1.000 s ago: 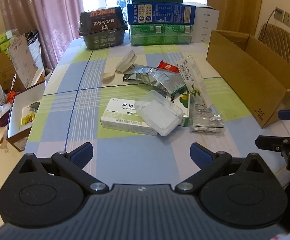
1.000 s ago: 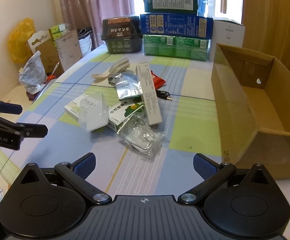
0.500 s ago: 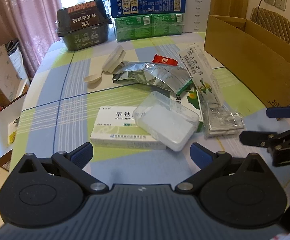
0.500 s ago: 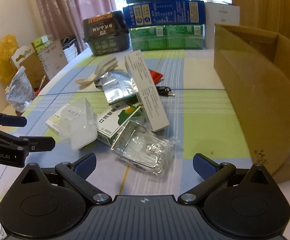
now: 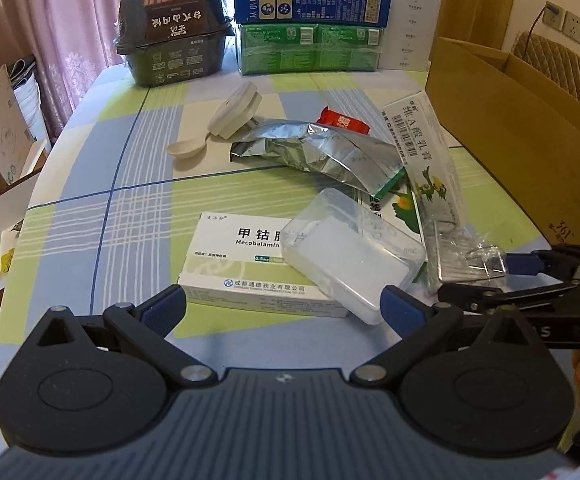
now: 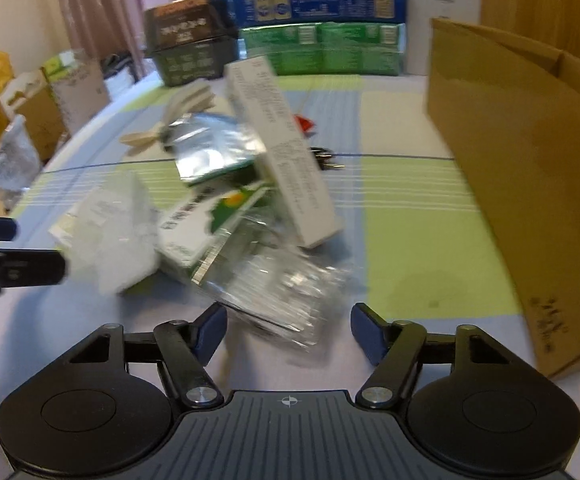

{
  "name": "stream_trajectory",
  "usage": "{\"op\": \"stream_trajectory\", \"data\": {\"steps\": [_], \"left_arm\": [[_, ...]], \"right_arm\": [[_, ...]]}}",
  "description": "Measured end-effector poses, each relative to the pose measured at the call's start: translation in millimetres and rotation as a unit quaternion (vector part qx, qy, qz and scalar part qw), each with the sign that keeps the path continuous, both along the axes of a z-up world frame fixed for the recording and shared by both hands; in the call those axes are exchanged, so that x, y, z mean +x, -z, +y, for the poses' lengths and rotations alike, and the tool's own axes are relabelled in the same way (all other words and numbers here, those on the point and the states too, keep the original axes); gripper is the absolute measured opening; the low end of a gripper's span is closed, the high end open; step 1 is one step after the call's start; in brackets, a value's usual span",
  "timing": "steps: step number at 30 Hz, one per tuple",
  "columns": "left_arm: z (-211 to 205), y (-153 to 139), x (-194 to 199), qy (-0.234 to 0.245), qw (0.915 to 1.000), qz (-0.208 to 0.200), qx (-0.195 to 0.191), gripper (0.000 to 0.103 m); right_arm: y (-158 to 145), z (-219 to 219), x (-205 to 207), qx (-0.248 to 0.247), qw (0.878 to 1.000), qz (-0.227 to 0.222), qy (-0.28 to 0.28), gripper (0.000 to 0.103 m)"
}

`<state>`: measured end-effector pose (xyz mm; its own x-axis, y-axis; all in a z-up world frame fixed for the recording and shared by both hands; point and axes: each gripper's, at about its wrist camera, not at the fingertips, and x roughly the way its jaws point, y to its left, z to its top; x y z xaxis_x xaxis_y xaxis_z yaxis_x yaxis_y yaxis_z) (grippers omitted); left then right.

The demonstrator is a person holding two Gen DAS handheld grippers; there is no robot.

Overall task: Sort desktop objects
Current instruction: 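Reach the right gripper to the bagged wire soap rack and grasp it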

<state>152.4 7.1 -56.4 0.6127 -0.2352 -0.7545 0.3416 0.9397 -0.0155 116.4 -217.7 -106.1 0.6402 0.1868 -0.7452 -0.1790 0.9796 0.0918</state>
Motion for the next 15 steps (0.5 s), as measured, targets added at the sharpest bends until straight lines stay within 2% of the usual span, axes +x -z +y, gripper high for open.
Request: {"op": "stream_trajectory", "data": {"steps": [3,6,7,8,10,15], "left_arm": [[-1,0,0,0.003,1.0,-0.001,-0.002,0.102],[-2,0,1,0.004,1.0,-0.001,-0.003,0.102],[-2,-1,1,0.004,1.0,-0.003,-0.002,0.102],[-1,-1,1,0.002,1.0,-0.005,-0.003,0.102],[0,-3,2,-0.001,0.9999,-0.007,-0.008,0.102],[5,-3,3,-0.013,0.9998,-0.008,-0.012,0.102]], "right_arm": [[-2,-8,-1,-0.017,1.0,-0.007,0.016,0.066],[-8,-10,-7,-0.003,1.0,-0.012,0.013,0.067],[-10,-7,-9,0.001,1.0,-0.016,0.006,0.07],[-11,-4,-10,0.002,1.0,-0.019,0.003,0.081],[-11,1,-9,0.009,1.0,-0.024,0.002,0.09],[-8,10,0,0.015,0.999,-0.028,0.013,0.09]]}}
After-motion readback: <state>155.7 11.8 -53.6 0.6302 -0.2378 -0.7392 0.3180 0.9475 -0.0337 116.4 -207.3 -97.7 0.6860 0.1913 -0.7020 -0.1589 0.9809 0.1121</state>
